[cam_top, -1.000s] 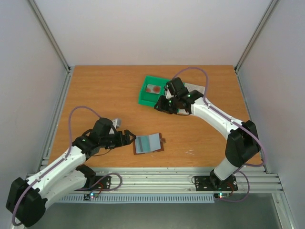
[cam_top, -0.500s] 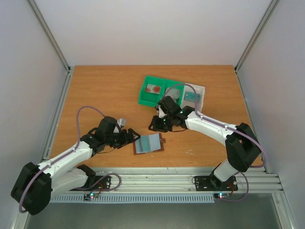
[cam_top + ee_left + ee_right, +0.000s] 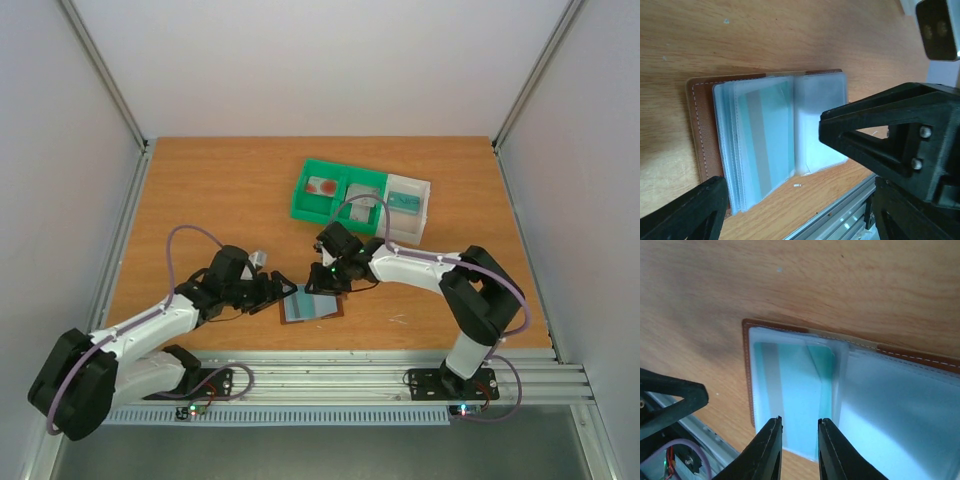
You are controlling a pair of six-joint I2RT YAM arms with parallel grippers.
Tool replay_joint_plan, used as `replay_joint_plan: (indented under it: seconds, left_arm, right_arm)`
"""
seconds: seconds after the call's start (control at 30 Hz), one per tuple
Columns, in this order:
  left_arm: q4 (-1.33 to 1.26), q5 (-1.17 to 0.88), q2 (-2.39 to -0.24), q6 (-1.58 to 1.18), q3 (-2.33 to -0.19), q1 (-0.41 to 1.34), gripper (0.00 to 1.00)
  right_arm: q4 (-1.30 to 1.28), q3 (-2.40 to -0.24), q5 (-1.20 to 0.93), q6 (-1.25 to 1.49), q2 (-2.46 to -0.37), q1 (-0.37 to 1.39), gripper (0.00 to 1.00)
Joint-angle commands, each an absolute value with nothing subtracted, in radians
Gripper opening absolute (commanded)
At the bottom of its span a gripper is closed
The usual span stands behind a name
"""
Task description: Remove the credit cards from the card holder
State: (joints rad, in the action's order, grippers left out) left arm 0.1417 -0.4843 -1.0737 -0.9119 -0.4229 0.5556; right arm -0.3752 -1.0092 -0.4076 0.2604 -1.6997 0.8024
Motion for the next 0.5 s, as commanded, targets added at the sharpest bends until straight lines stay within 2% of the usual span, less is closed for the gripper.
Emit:
replay_joint_plan:
  seconds: [0.0,0.47]
  left_arm:
    - [0.057,-0.507,-1.099,-0.924,-0.411,0.553,0.79]
    - [0.011,-0.523,-1.139,-0.932,-0.397,0.554,0.79]
  right_arm:
    - [-0.298,-0.989,-0.432,0.296,-1.745,0.819,0.21]
    - [-0.263,-0.939,-0.392,0.312,-1.803,0.829,0.17]
